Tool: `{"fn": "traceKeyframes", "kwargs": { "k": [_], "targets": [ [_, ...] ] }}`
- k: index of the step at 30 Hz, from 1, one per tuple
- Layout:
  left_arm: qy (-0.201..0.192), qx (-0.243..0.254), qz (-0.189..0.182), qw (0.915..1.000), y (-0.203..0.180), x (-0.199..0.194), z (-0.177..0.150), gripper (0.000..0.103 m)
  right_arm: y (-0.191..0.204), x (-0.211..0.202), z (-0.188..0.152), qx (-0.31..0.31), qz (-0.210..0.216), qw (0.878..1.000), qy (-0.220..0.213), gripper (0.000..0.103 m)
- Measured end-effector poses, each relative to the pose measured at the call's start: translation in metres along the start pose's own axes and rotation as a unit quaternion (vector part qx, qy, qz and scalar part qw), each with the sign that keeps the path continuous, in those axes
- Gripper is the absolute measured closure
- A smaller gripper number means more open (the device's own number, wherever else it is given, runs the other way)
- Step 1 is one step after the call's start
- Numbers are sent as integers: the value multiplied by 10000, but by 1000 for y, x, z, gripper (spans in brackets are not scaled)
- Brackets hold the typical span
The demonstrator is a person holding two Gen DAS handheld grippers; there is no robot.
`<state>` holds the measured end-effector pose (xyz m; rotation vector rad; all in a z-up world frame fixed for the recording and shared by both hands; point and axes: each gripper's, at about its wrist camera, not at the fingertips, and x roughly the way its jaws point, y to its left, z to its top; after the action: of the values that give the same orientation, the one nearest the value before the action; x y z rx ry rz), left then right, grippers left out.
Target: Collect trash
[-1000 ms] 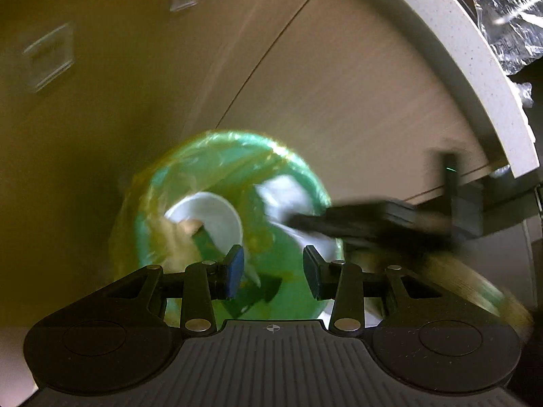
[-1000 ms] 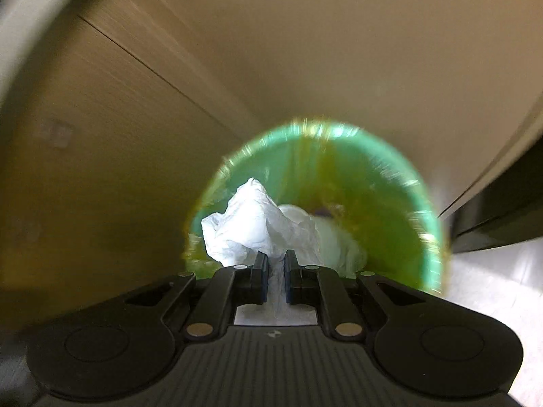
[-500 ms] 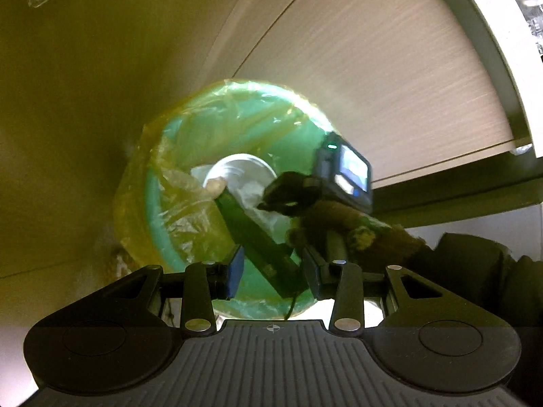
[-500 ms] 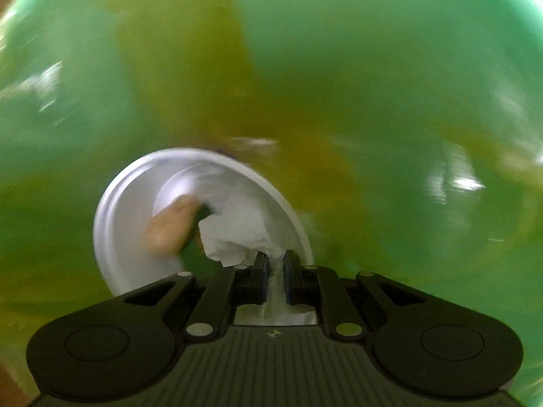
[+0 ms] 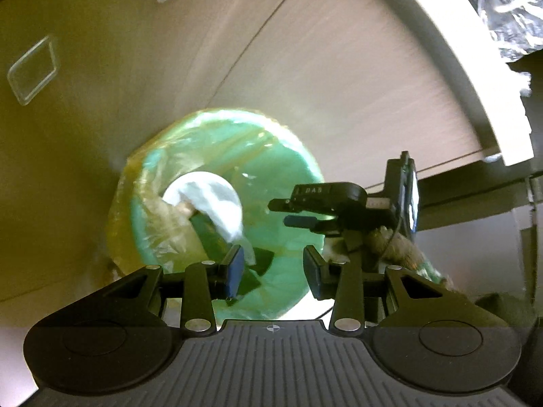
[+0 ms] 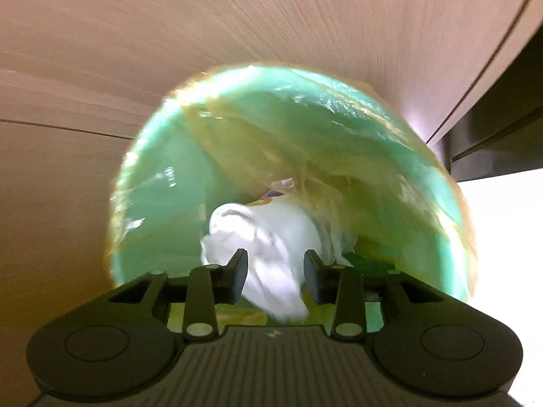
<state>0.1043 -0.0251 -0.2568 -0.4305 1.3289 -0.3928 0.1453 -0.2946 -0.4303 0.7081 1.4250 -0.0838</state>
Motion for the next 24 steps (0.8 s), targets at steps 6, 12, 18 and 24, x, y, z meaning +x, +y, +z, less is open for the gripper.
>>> {"fn": "traceKeyframes", "kwargs": {
  "k": [6, 12, 18, 24],
  "targets": [
    [-141, 5, -1, 9999, -12, -18, 7, 60, 29, -76, -26, -422, -191, 9978, -470, 67],
    [-1538, 341, 67, 9875, -48, -77, -5, 60, 60, -184, -59, -1535, 111, 9765, -1510, 67],
    [-3174, 844, 612, 9425, -106, -148, -44, 60, 109, -295, -110, -3208, 373, 8988, -2964, 52],
    [-3808, 1075, 1110, 9116, -152, -186, -79, 63, 110, -365, -152, -3820, 616, 8440, -3715, 34]
  ]
}}
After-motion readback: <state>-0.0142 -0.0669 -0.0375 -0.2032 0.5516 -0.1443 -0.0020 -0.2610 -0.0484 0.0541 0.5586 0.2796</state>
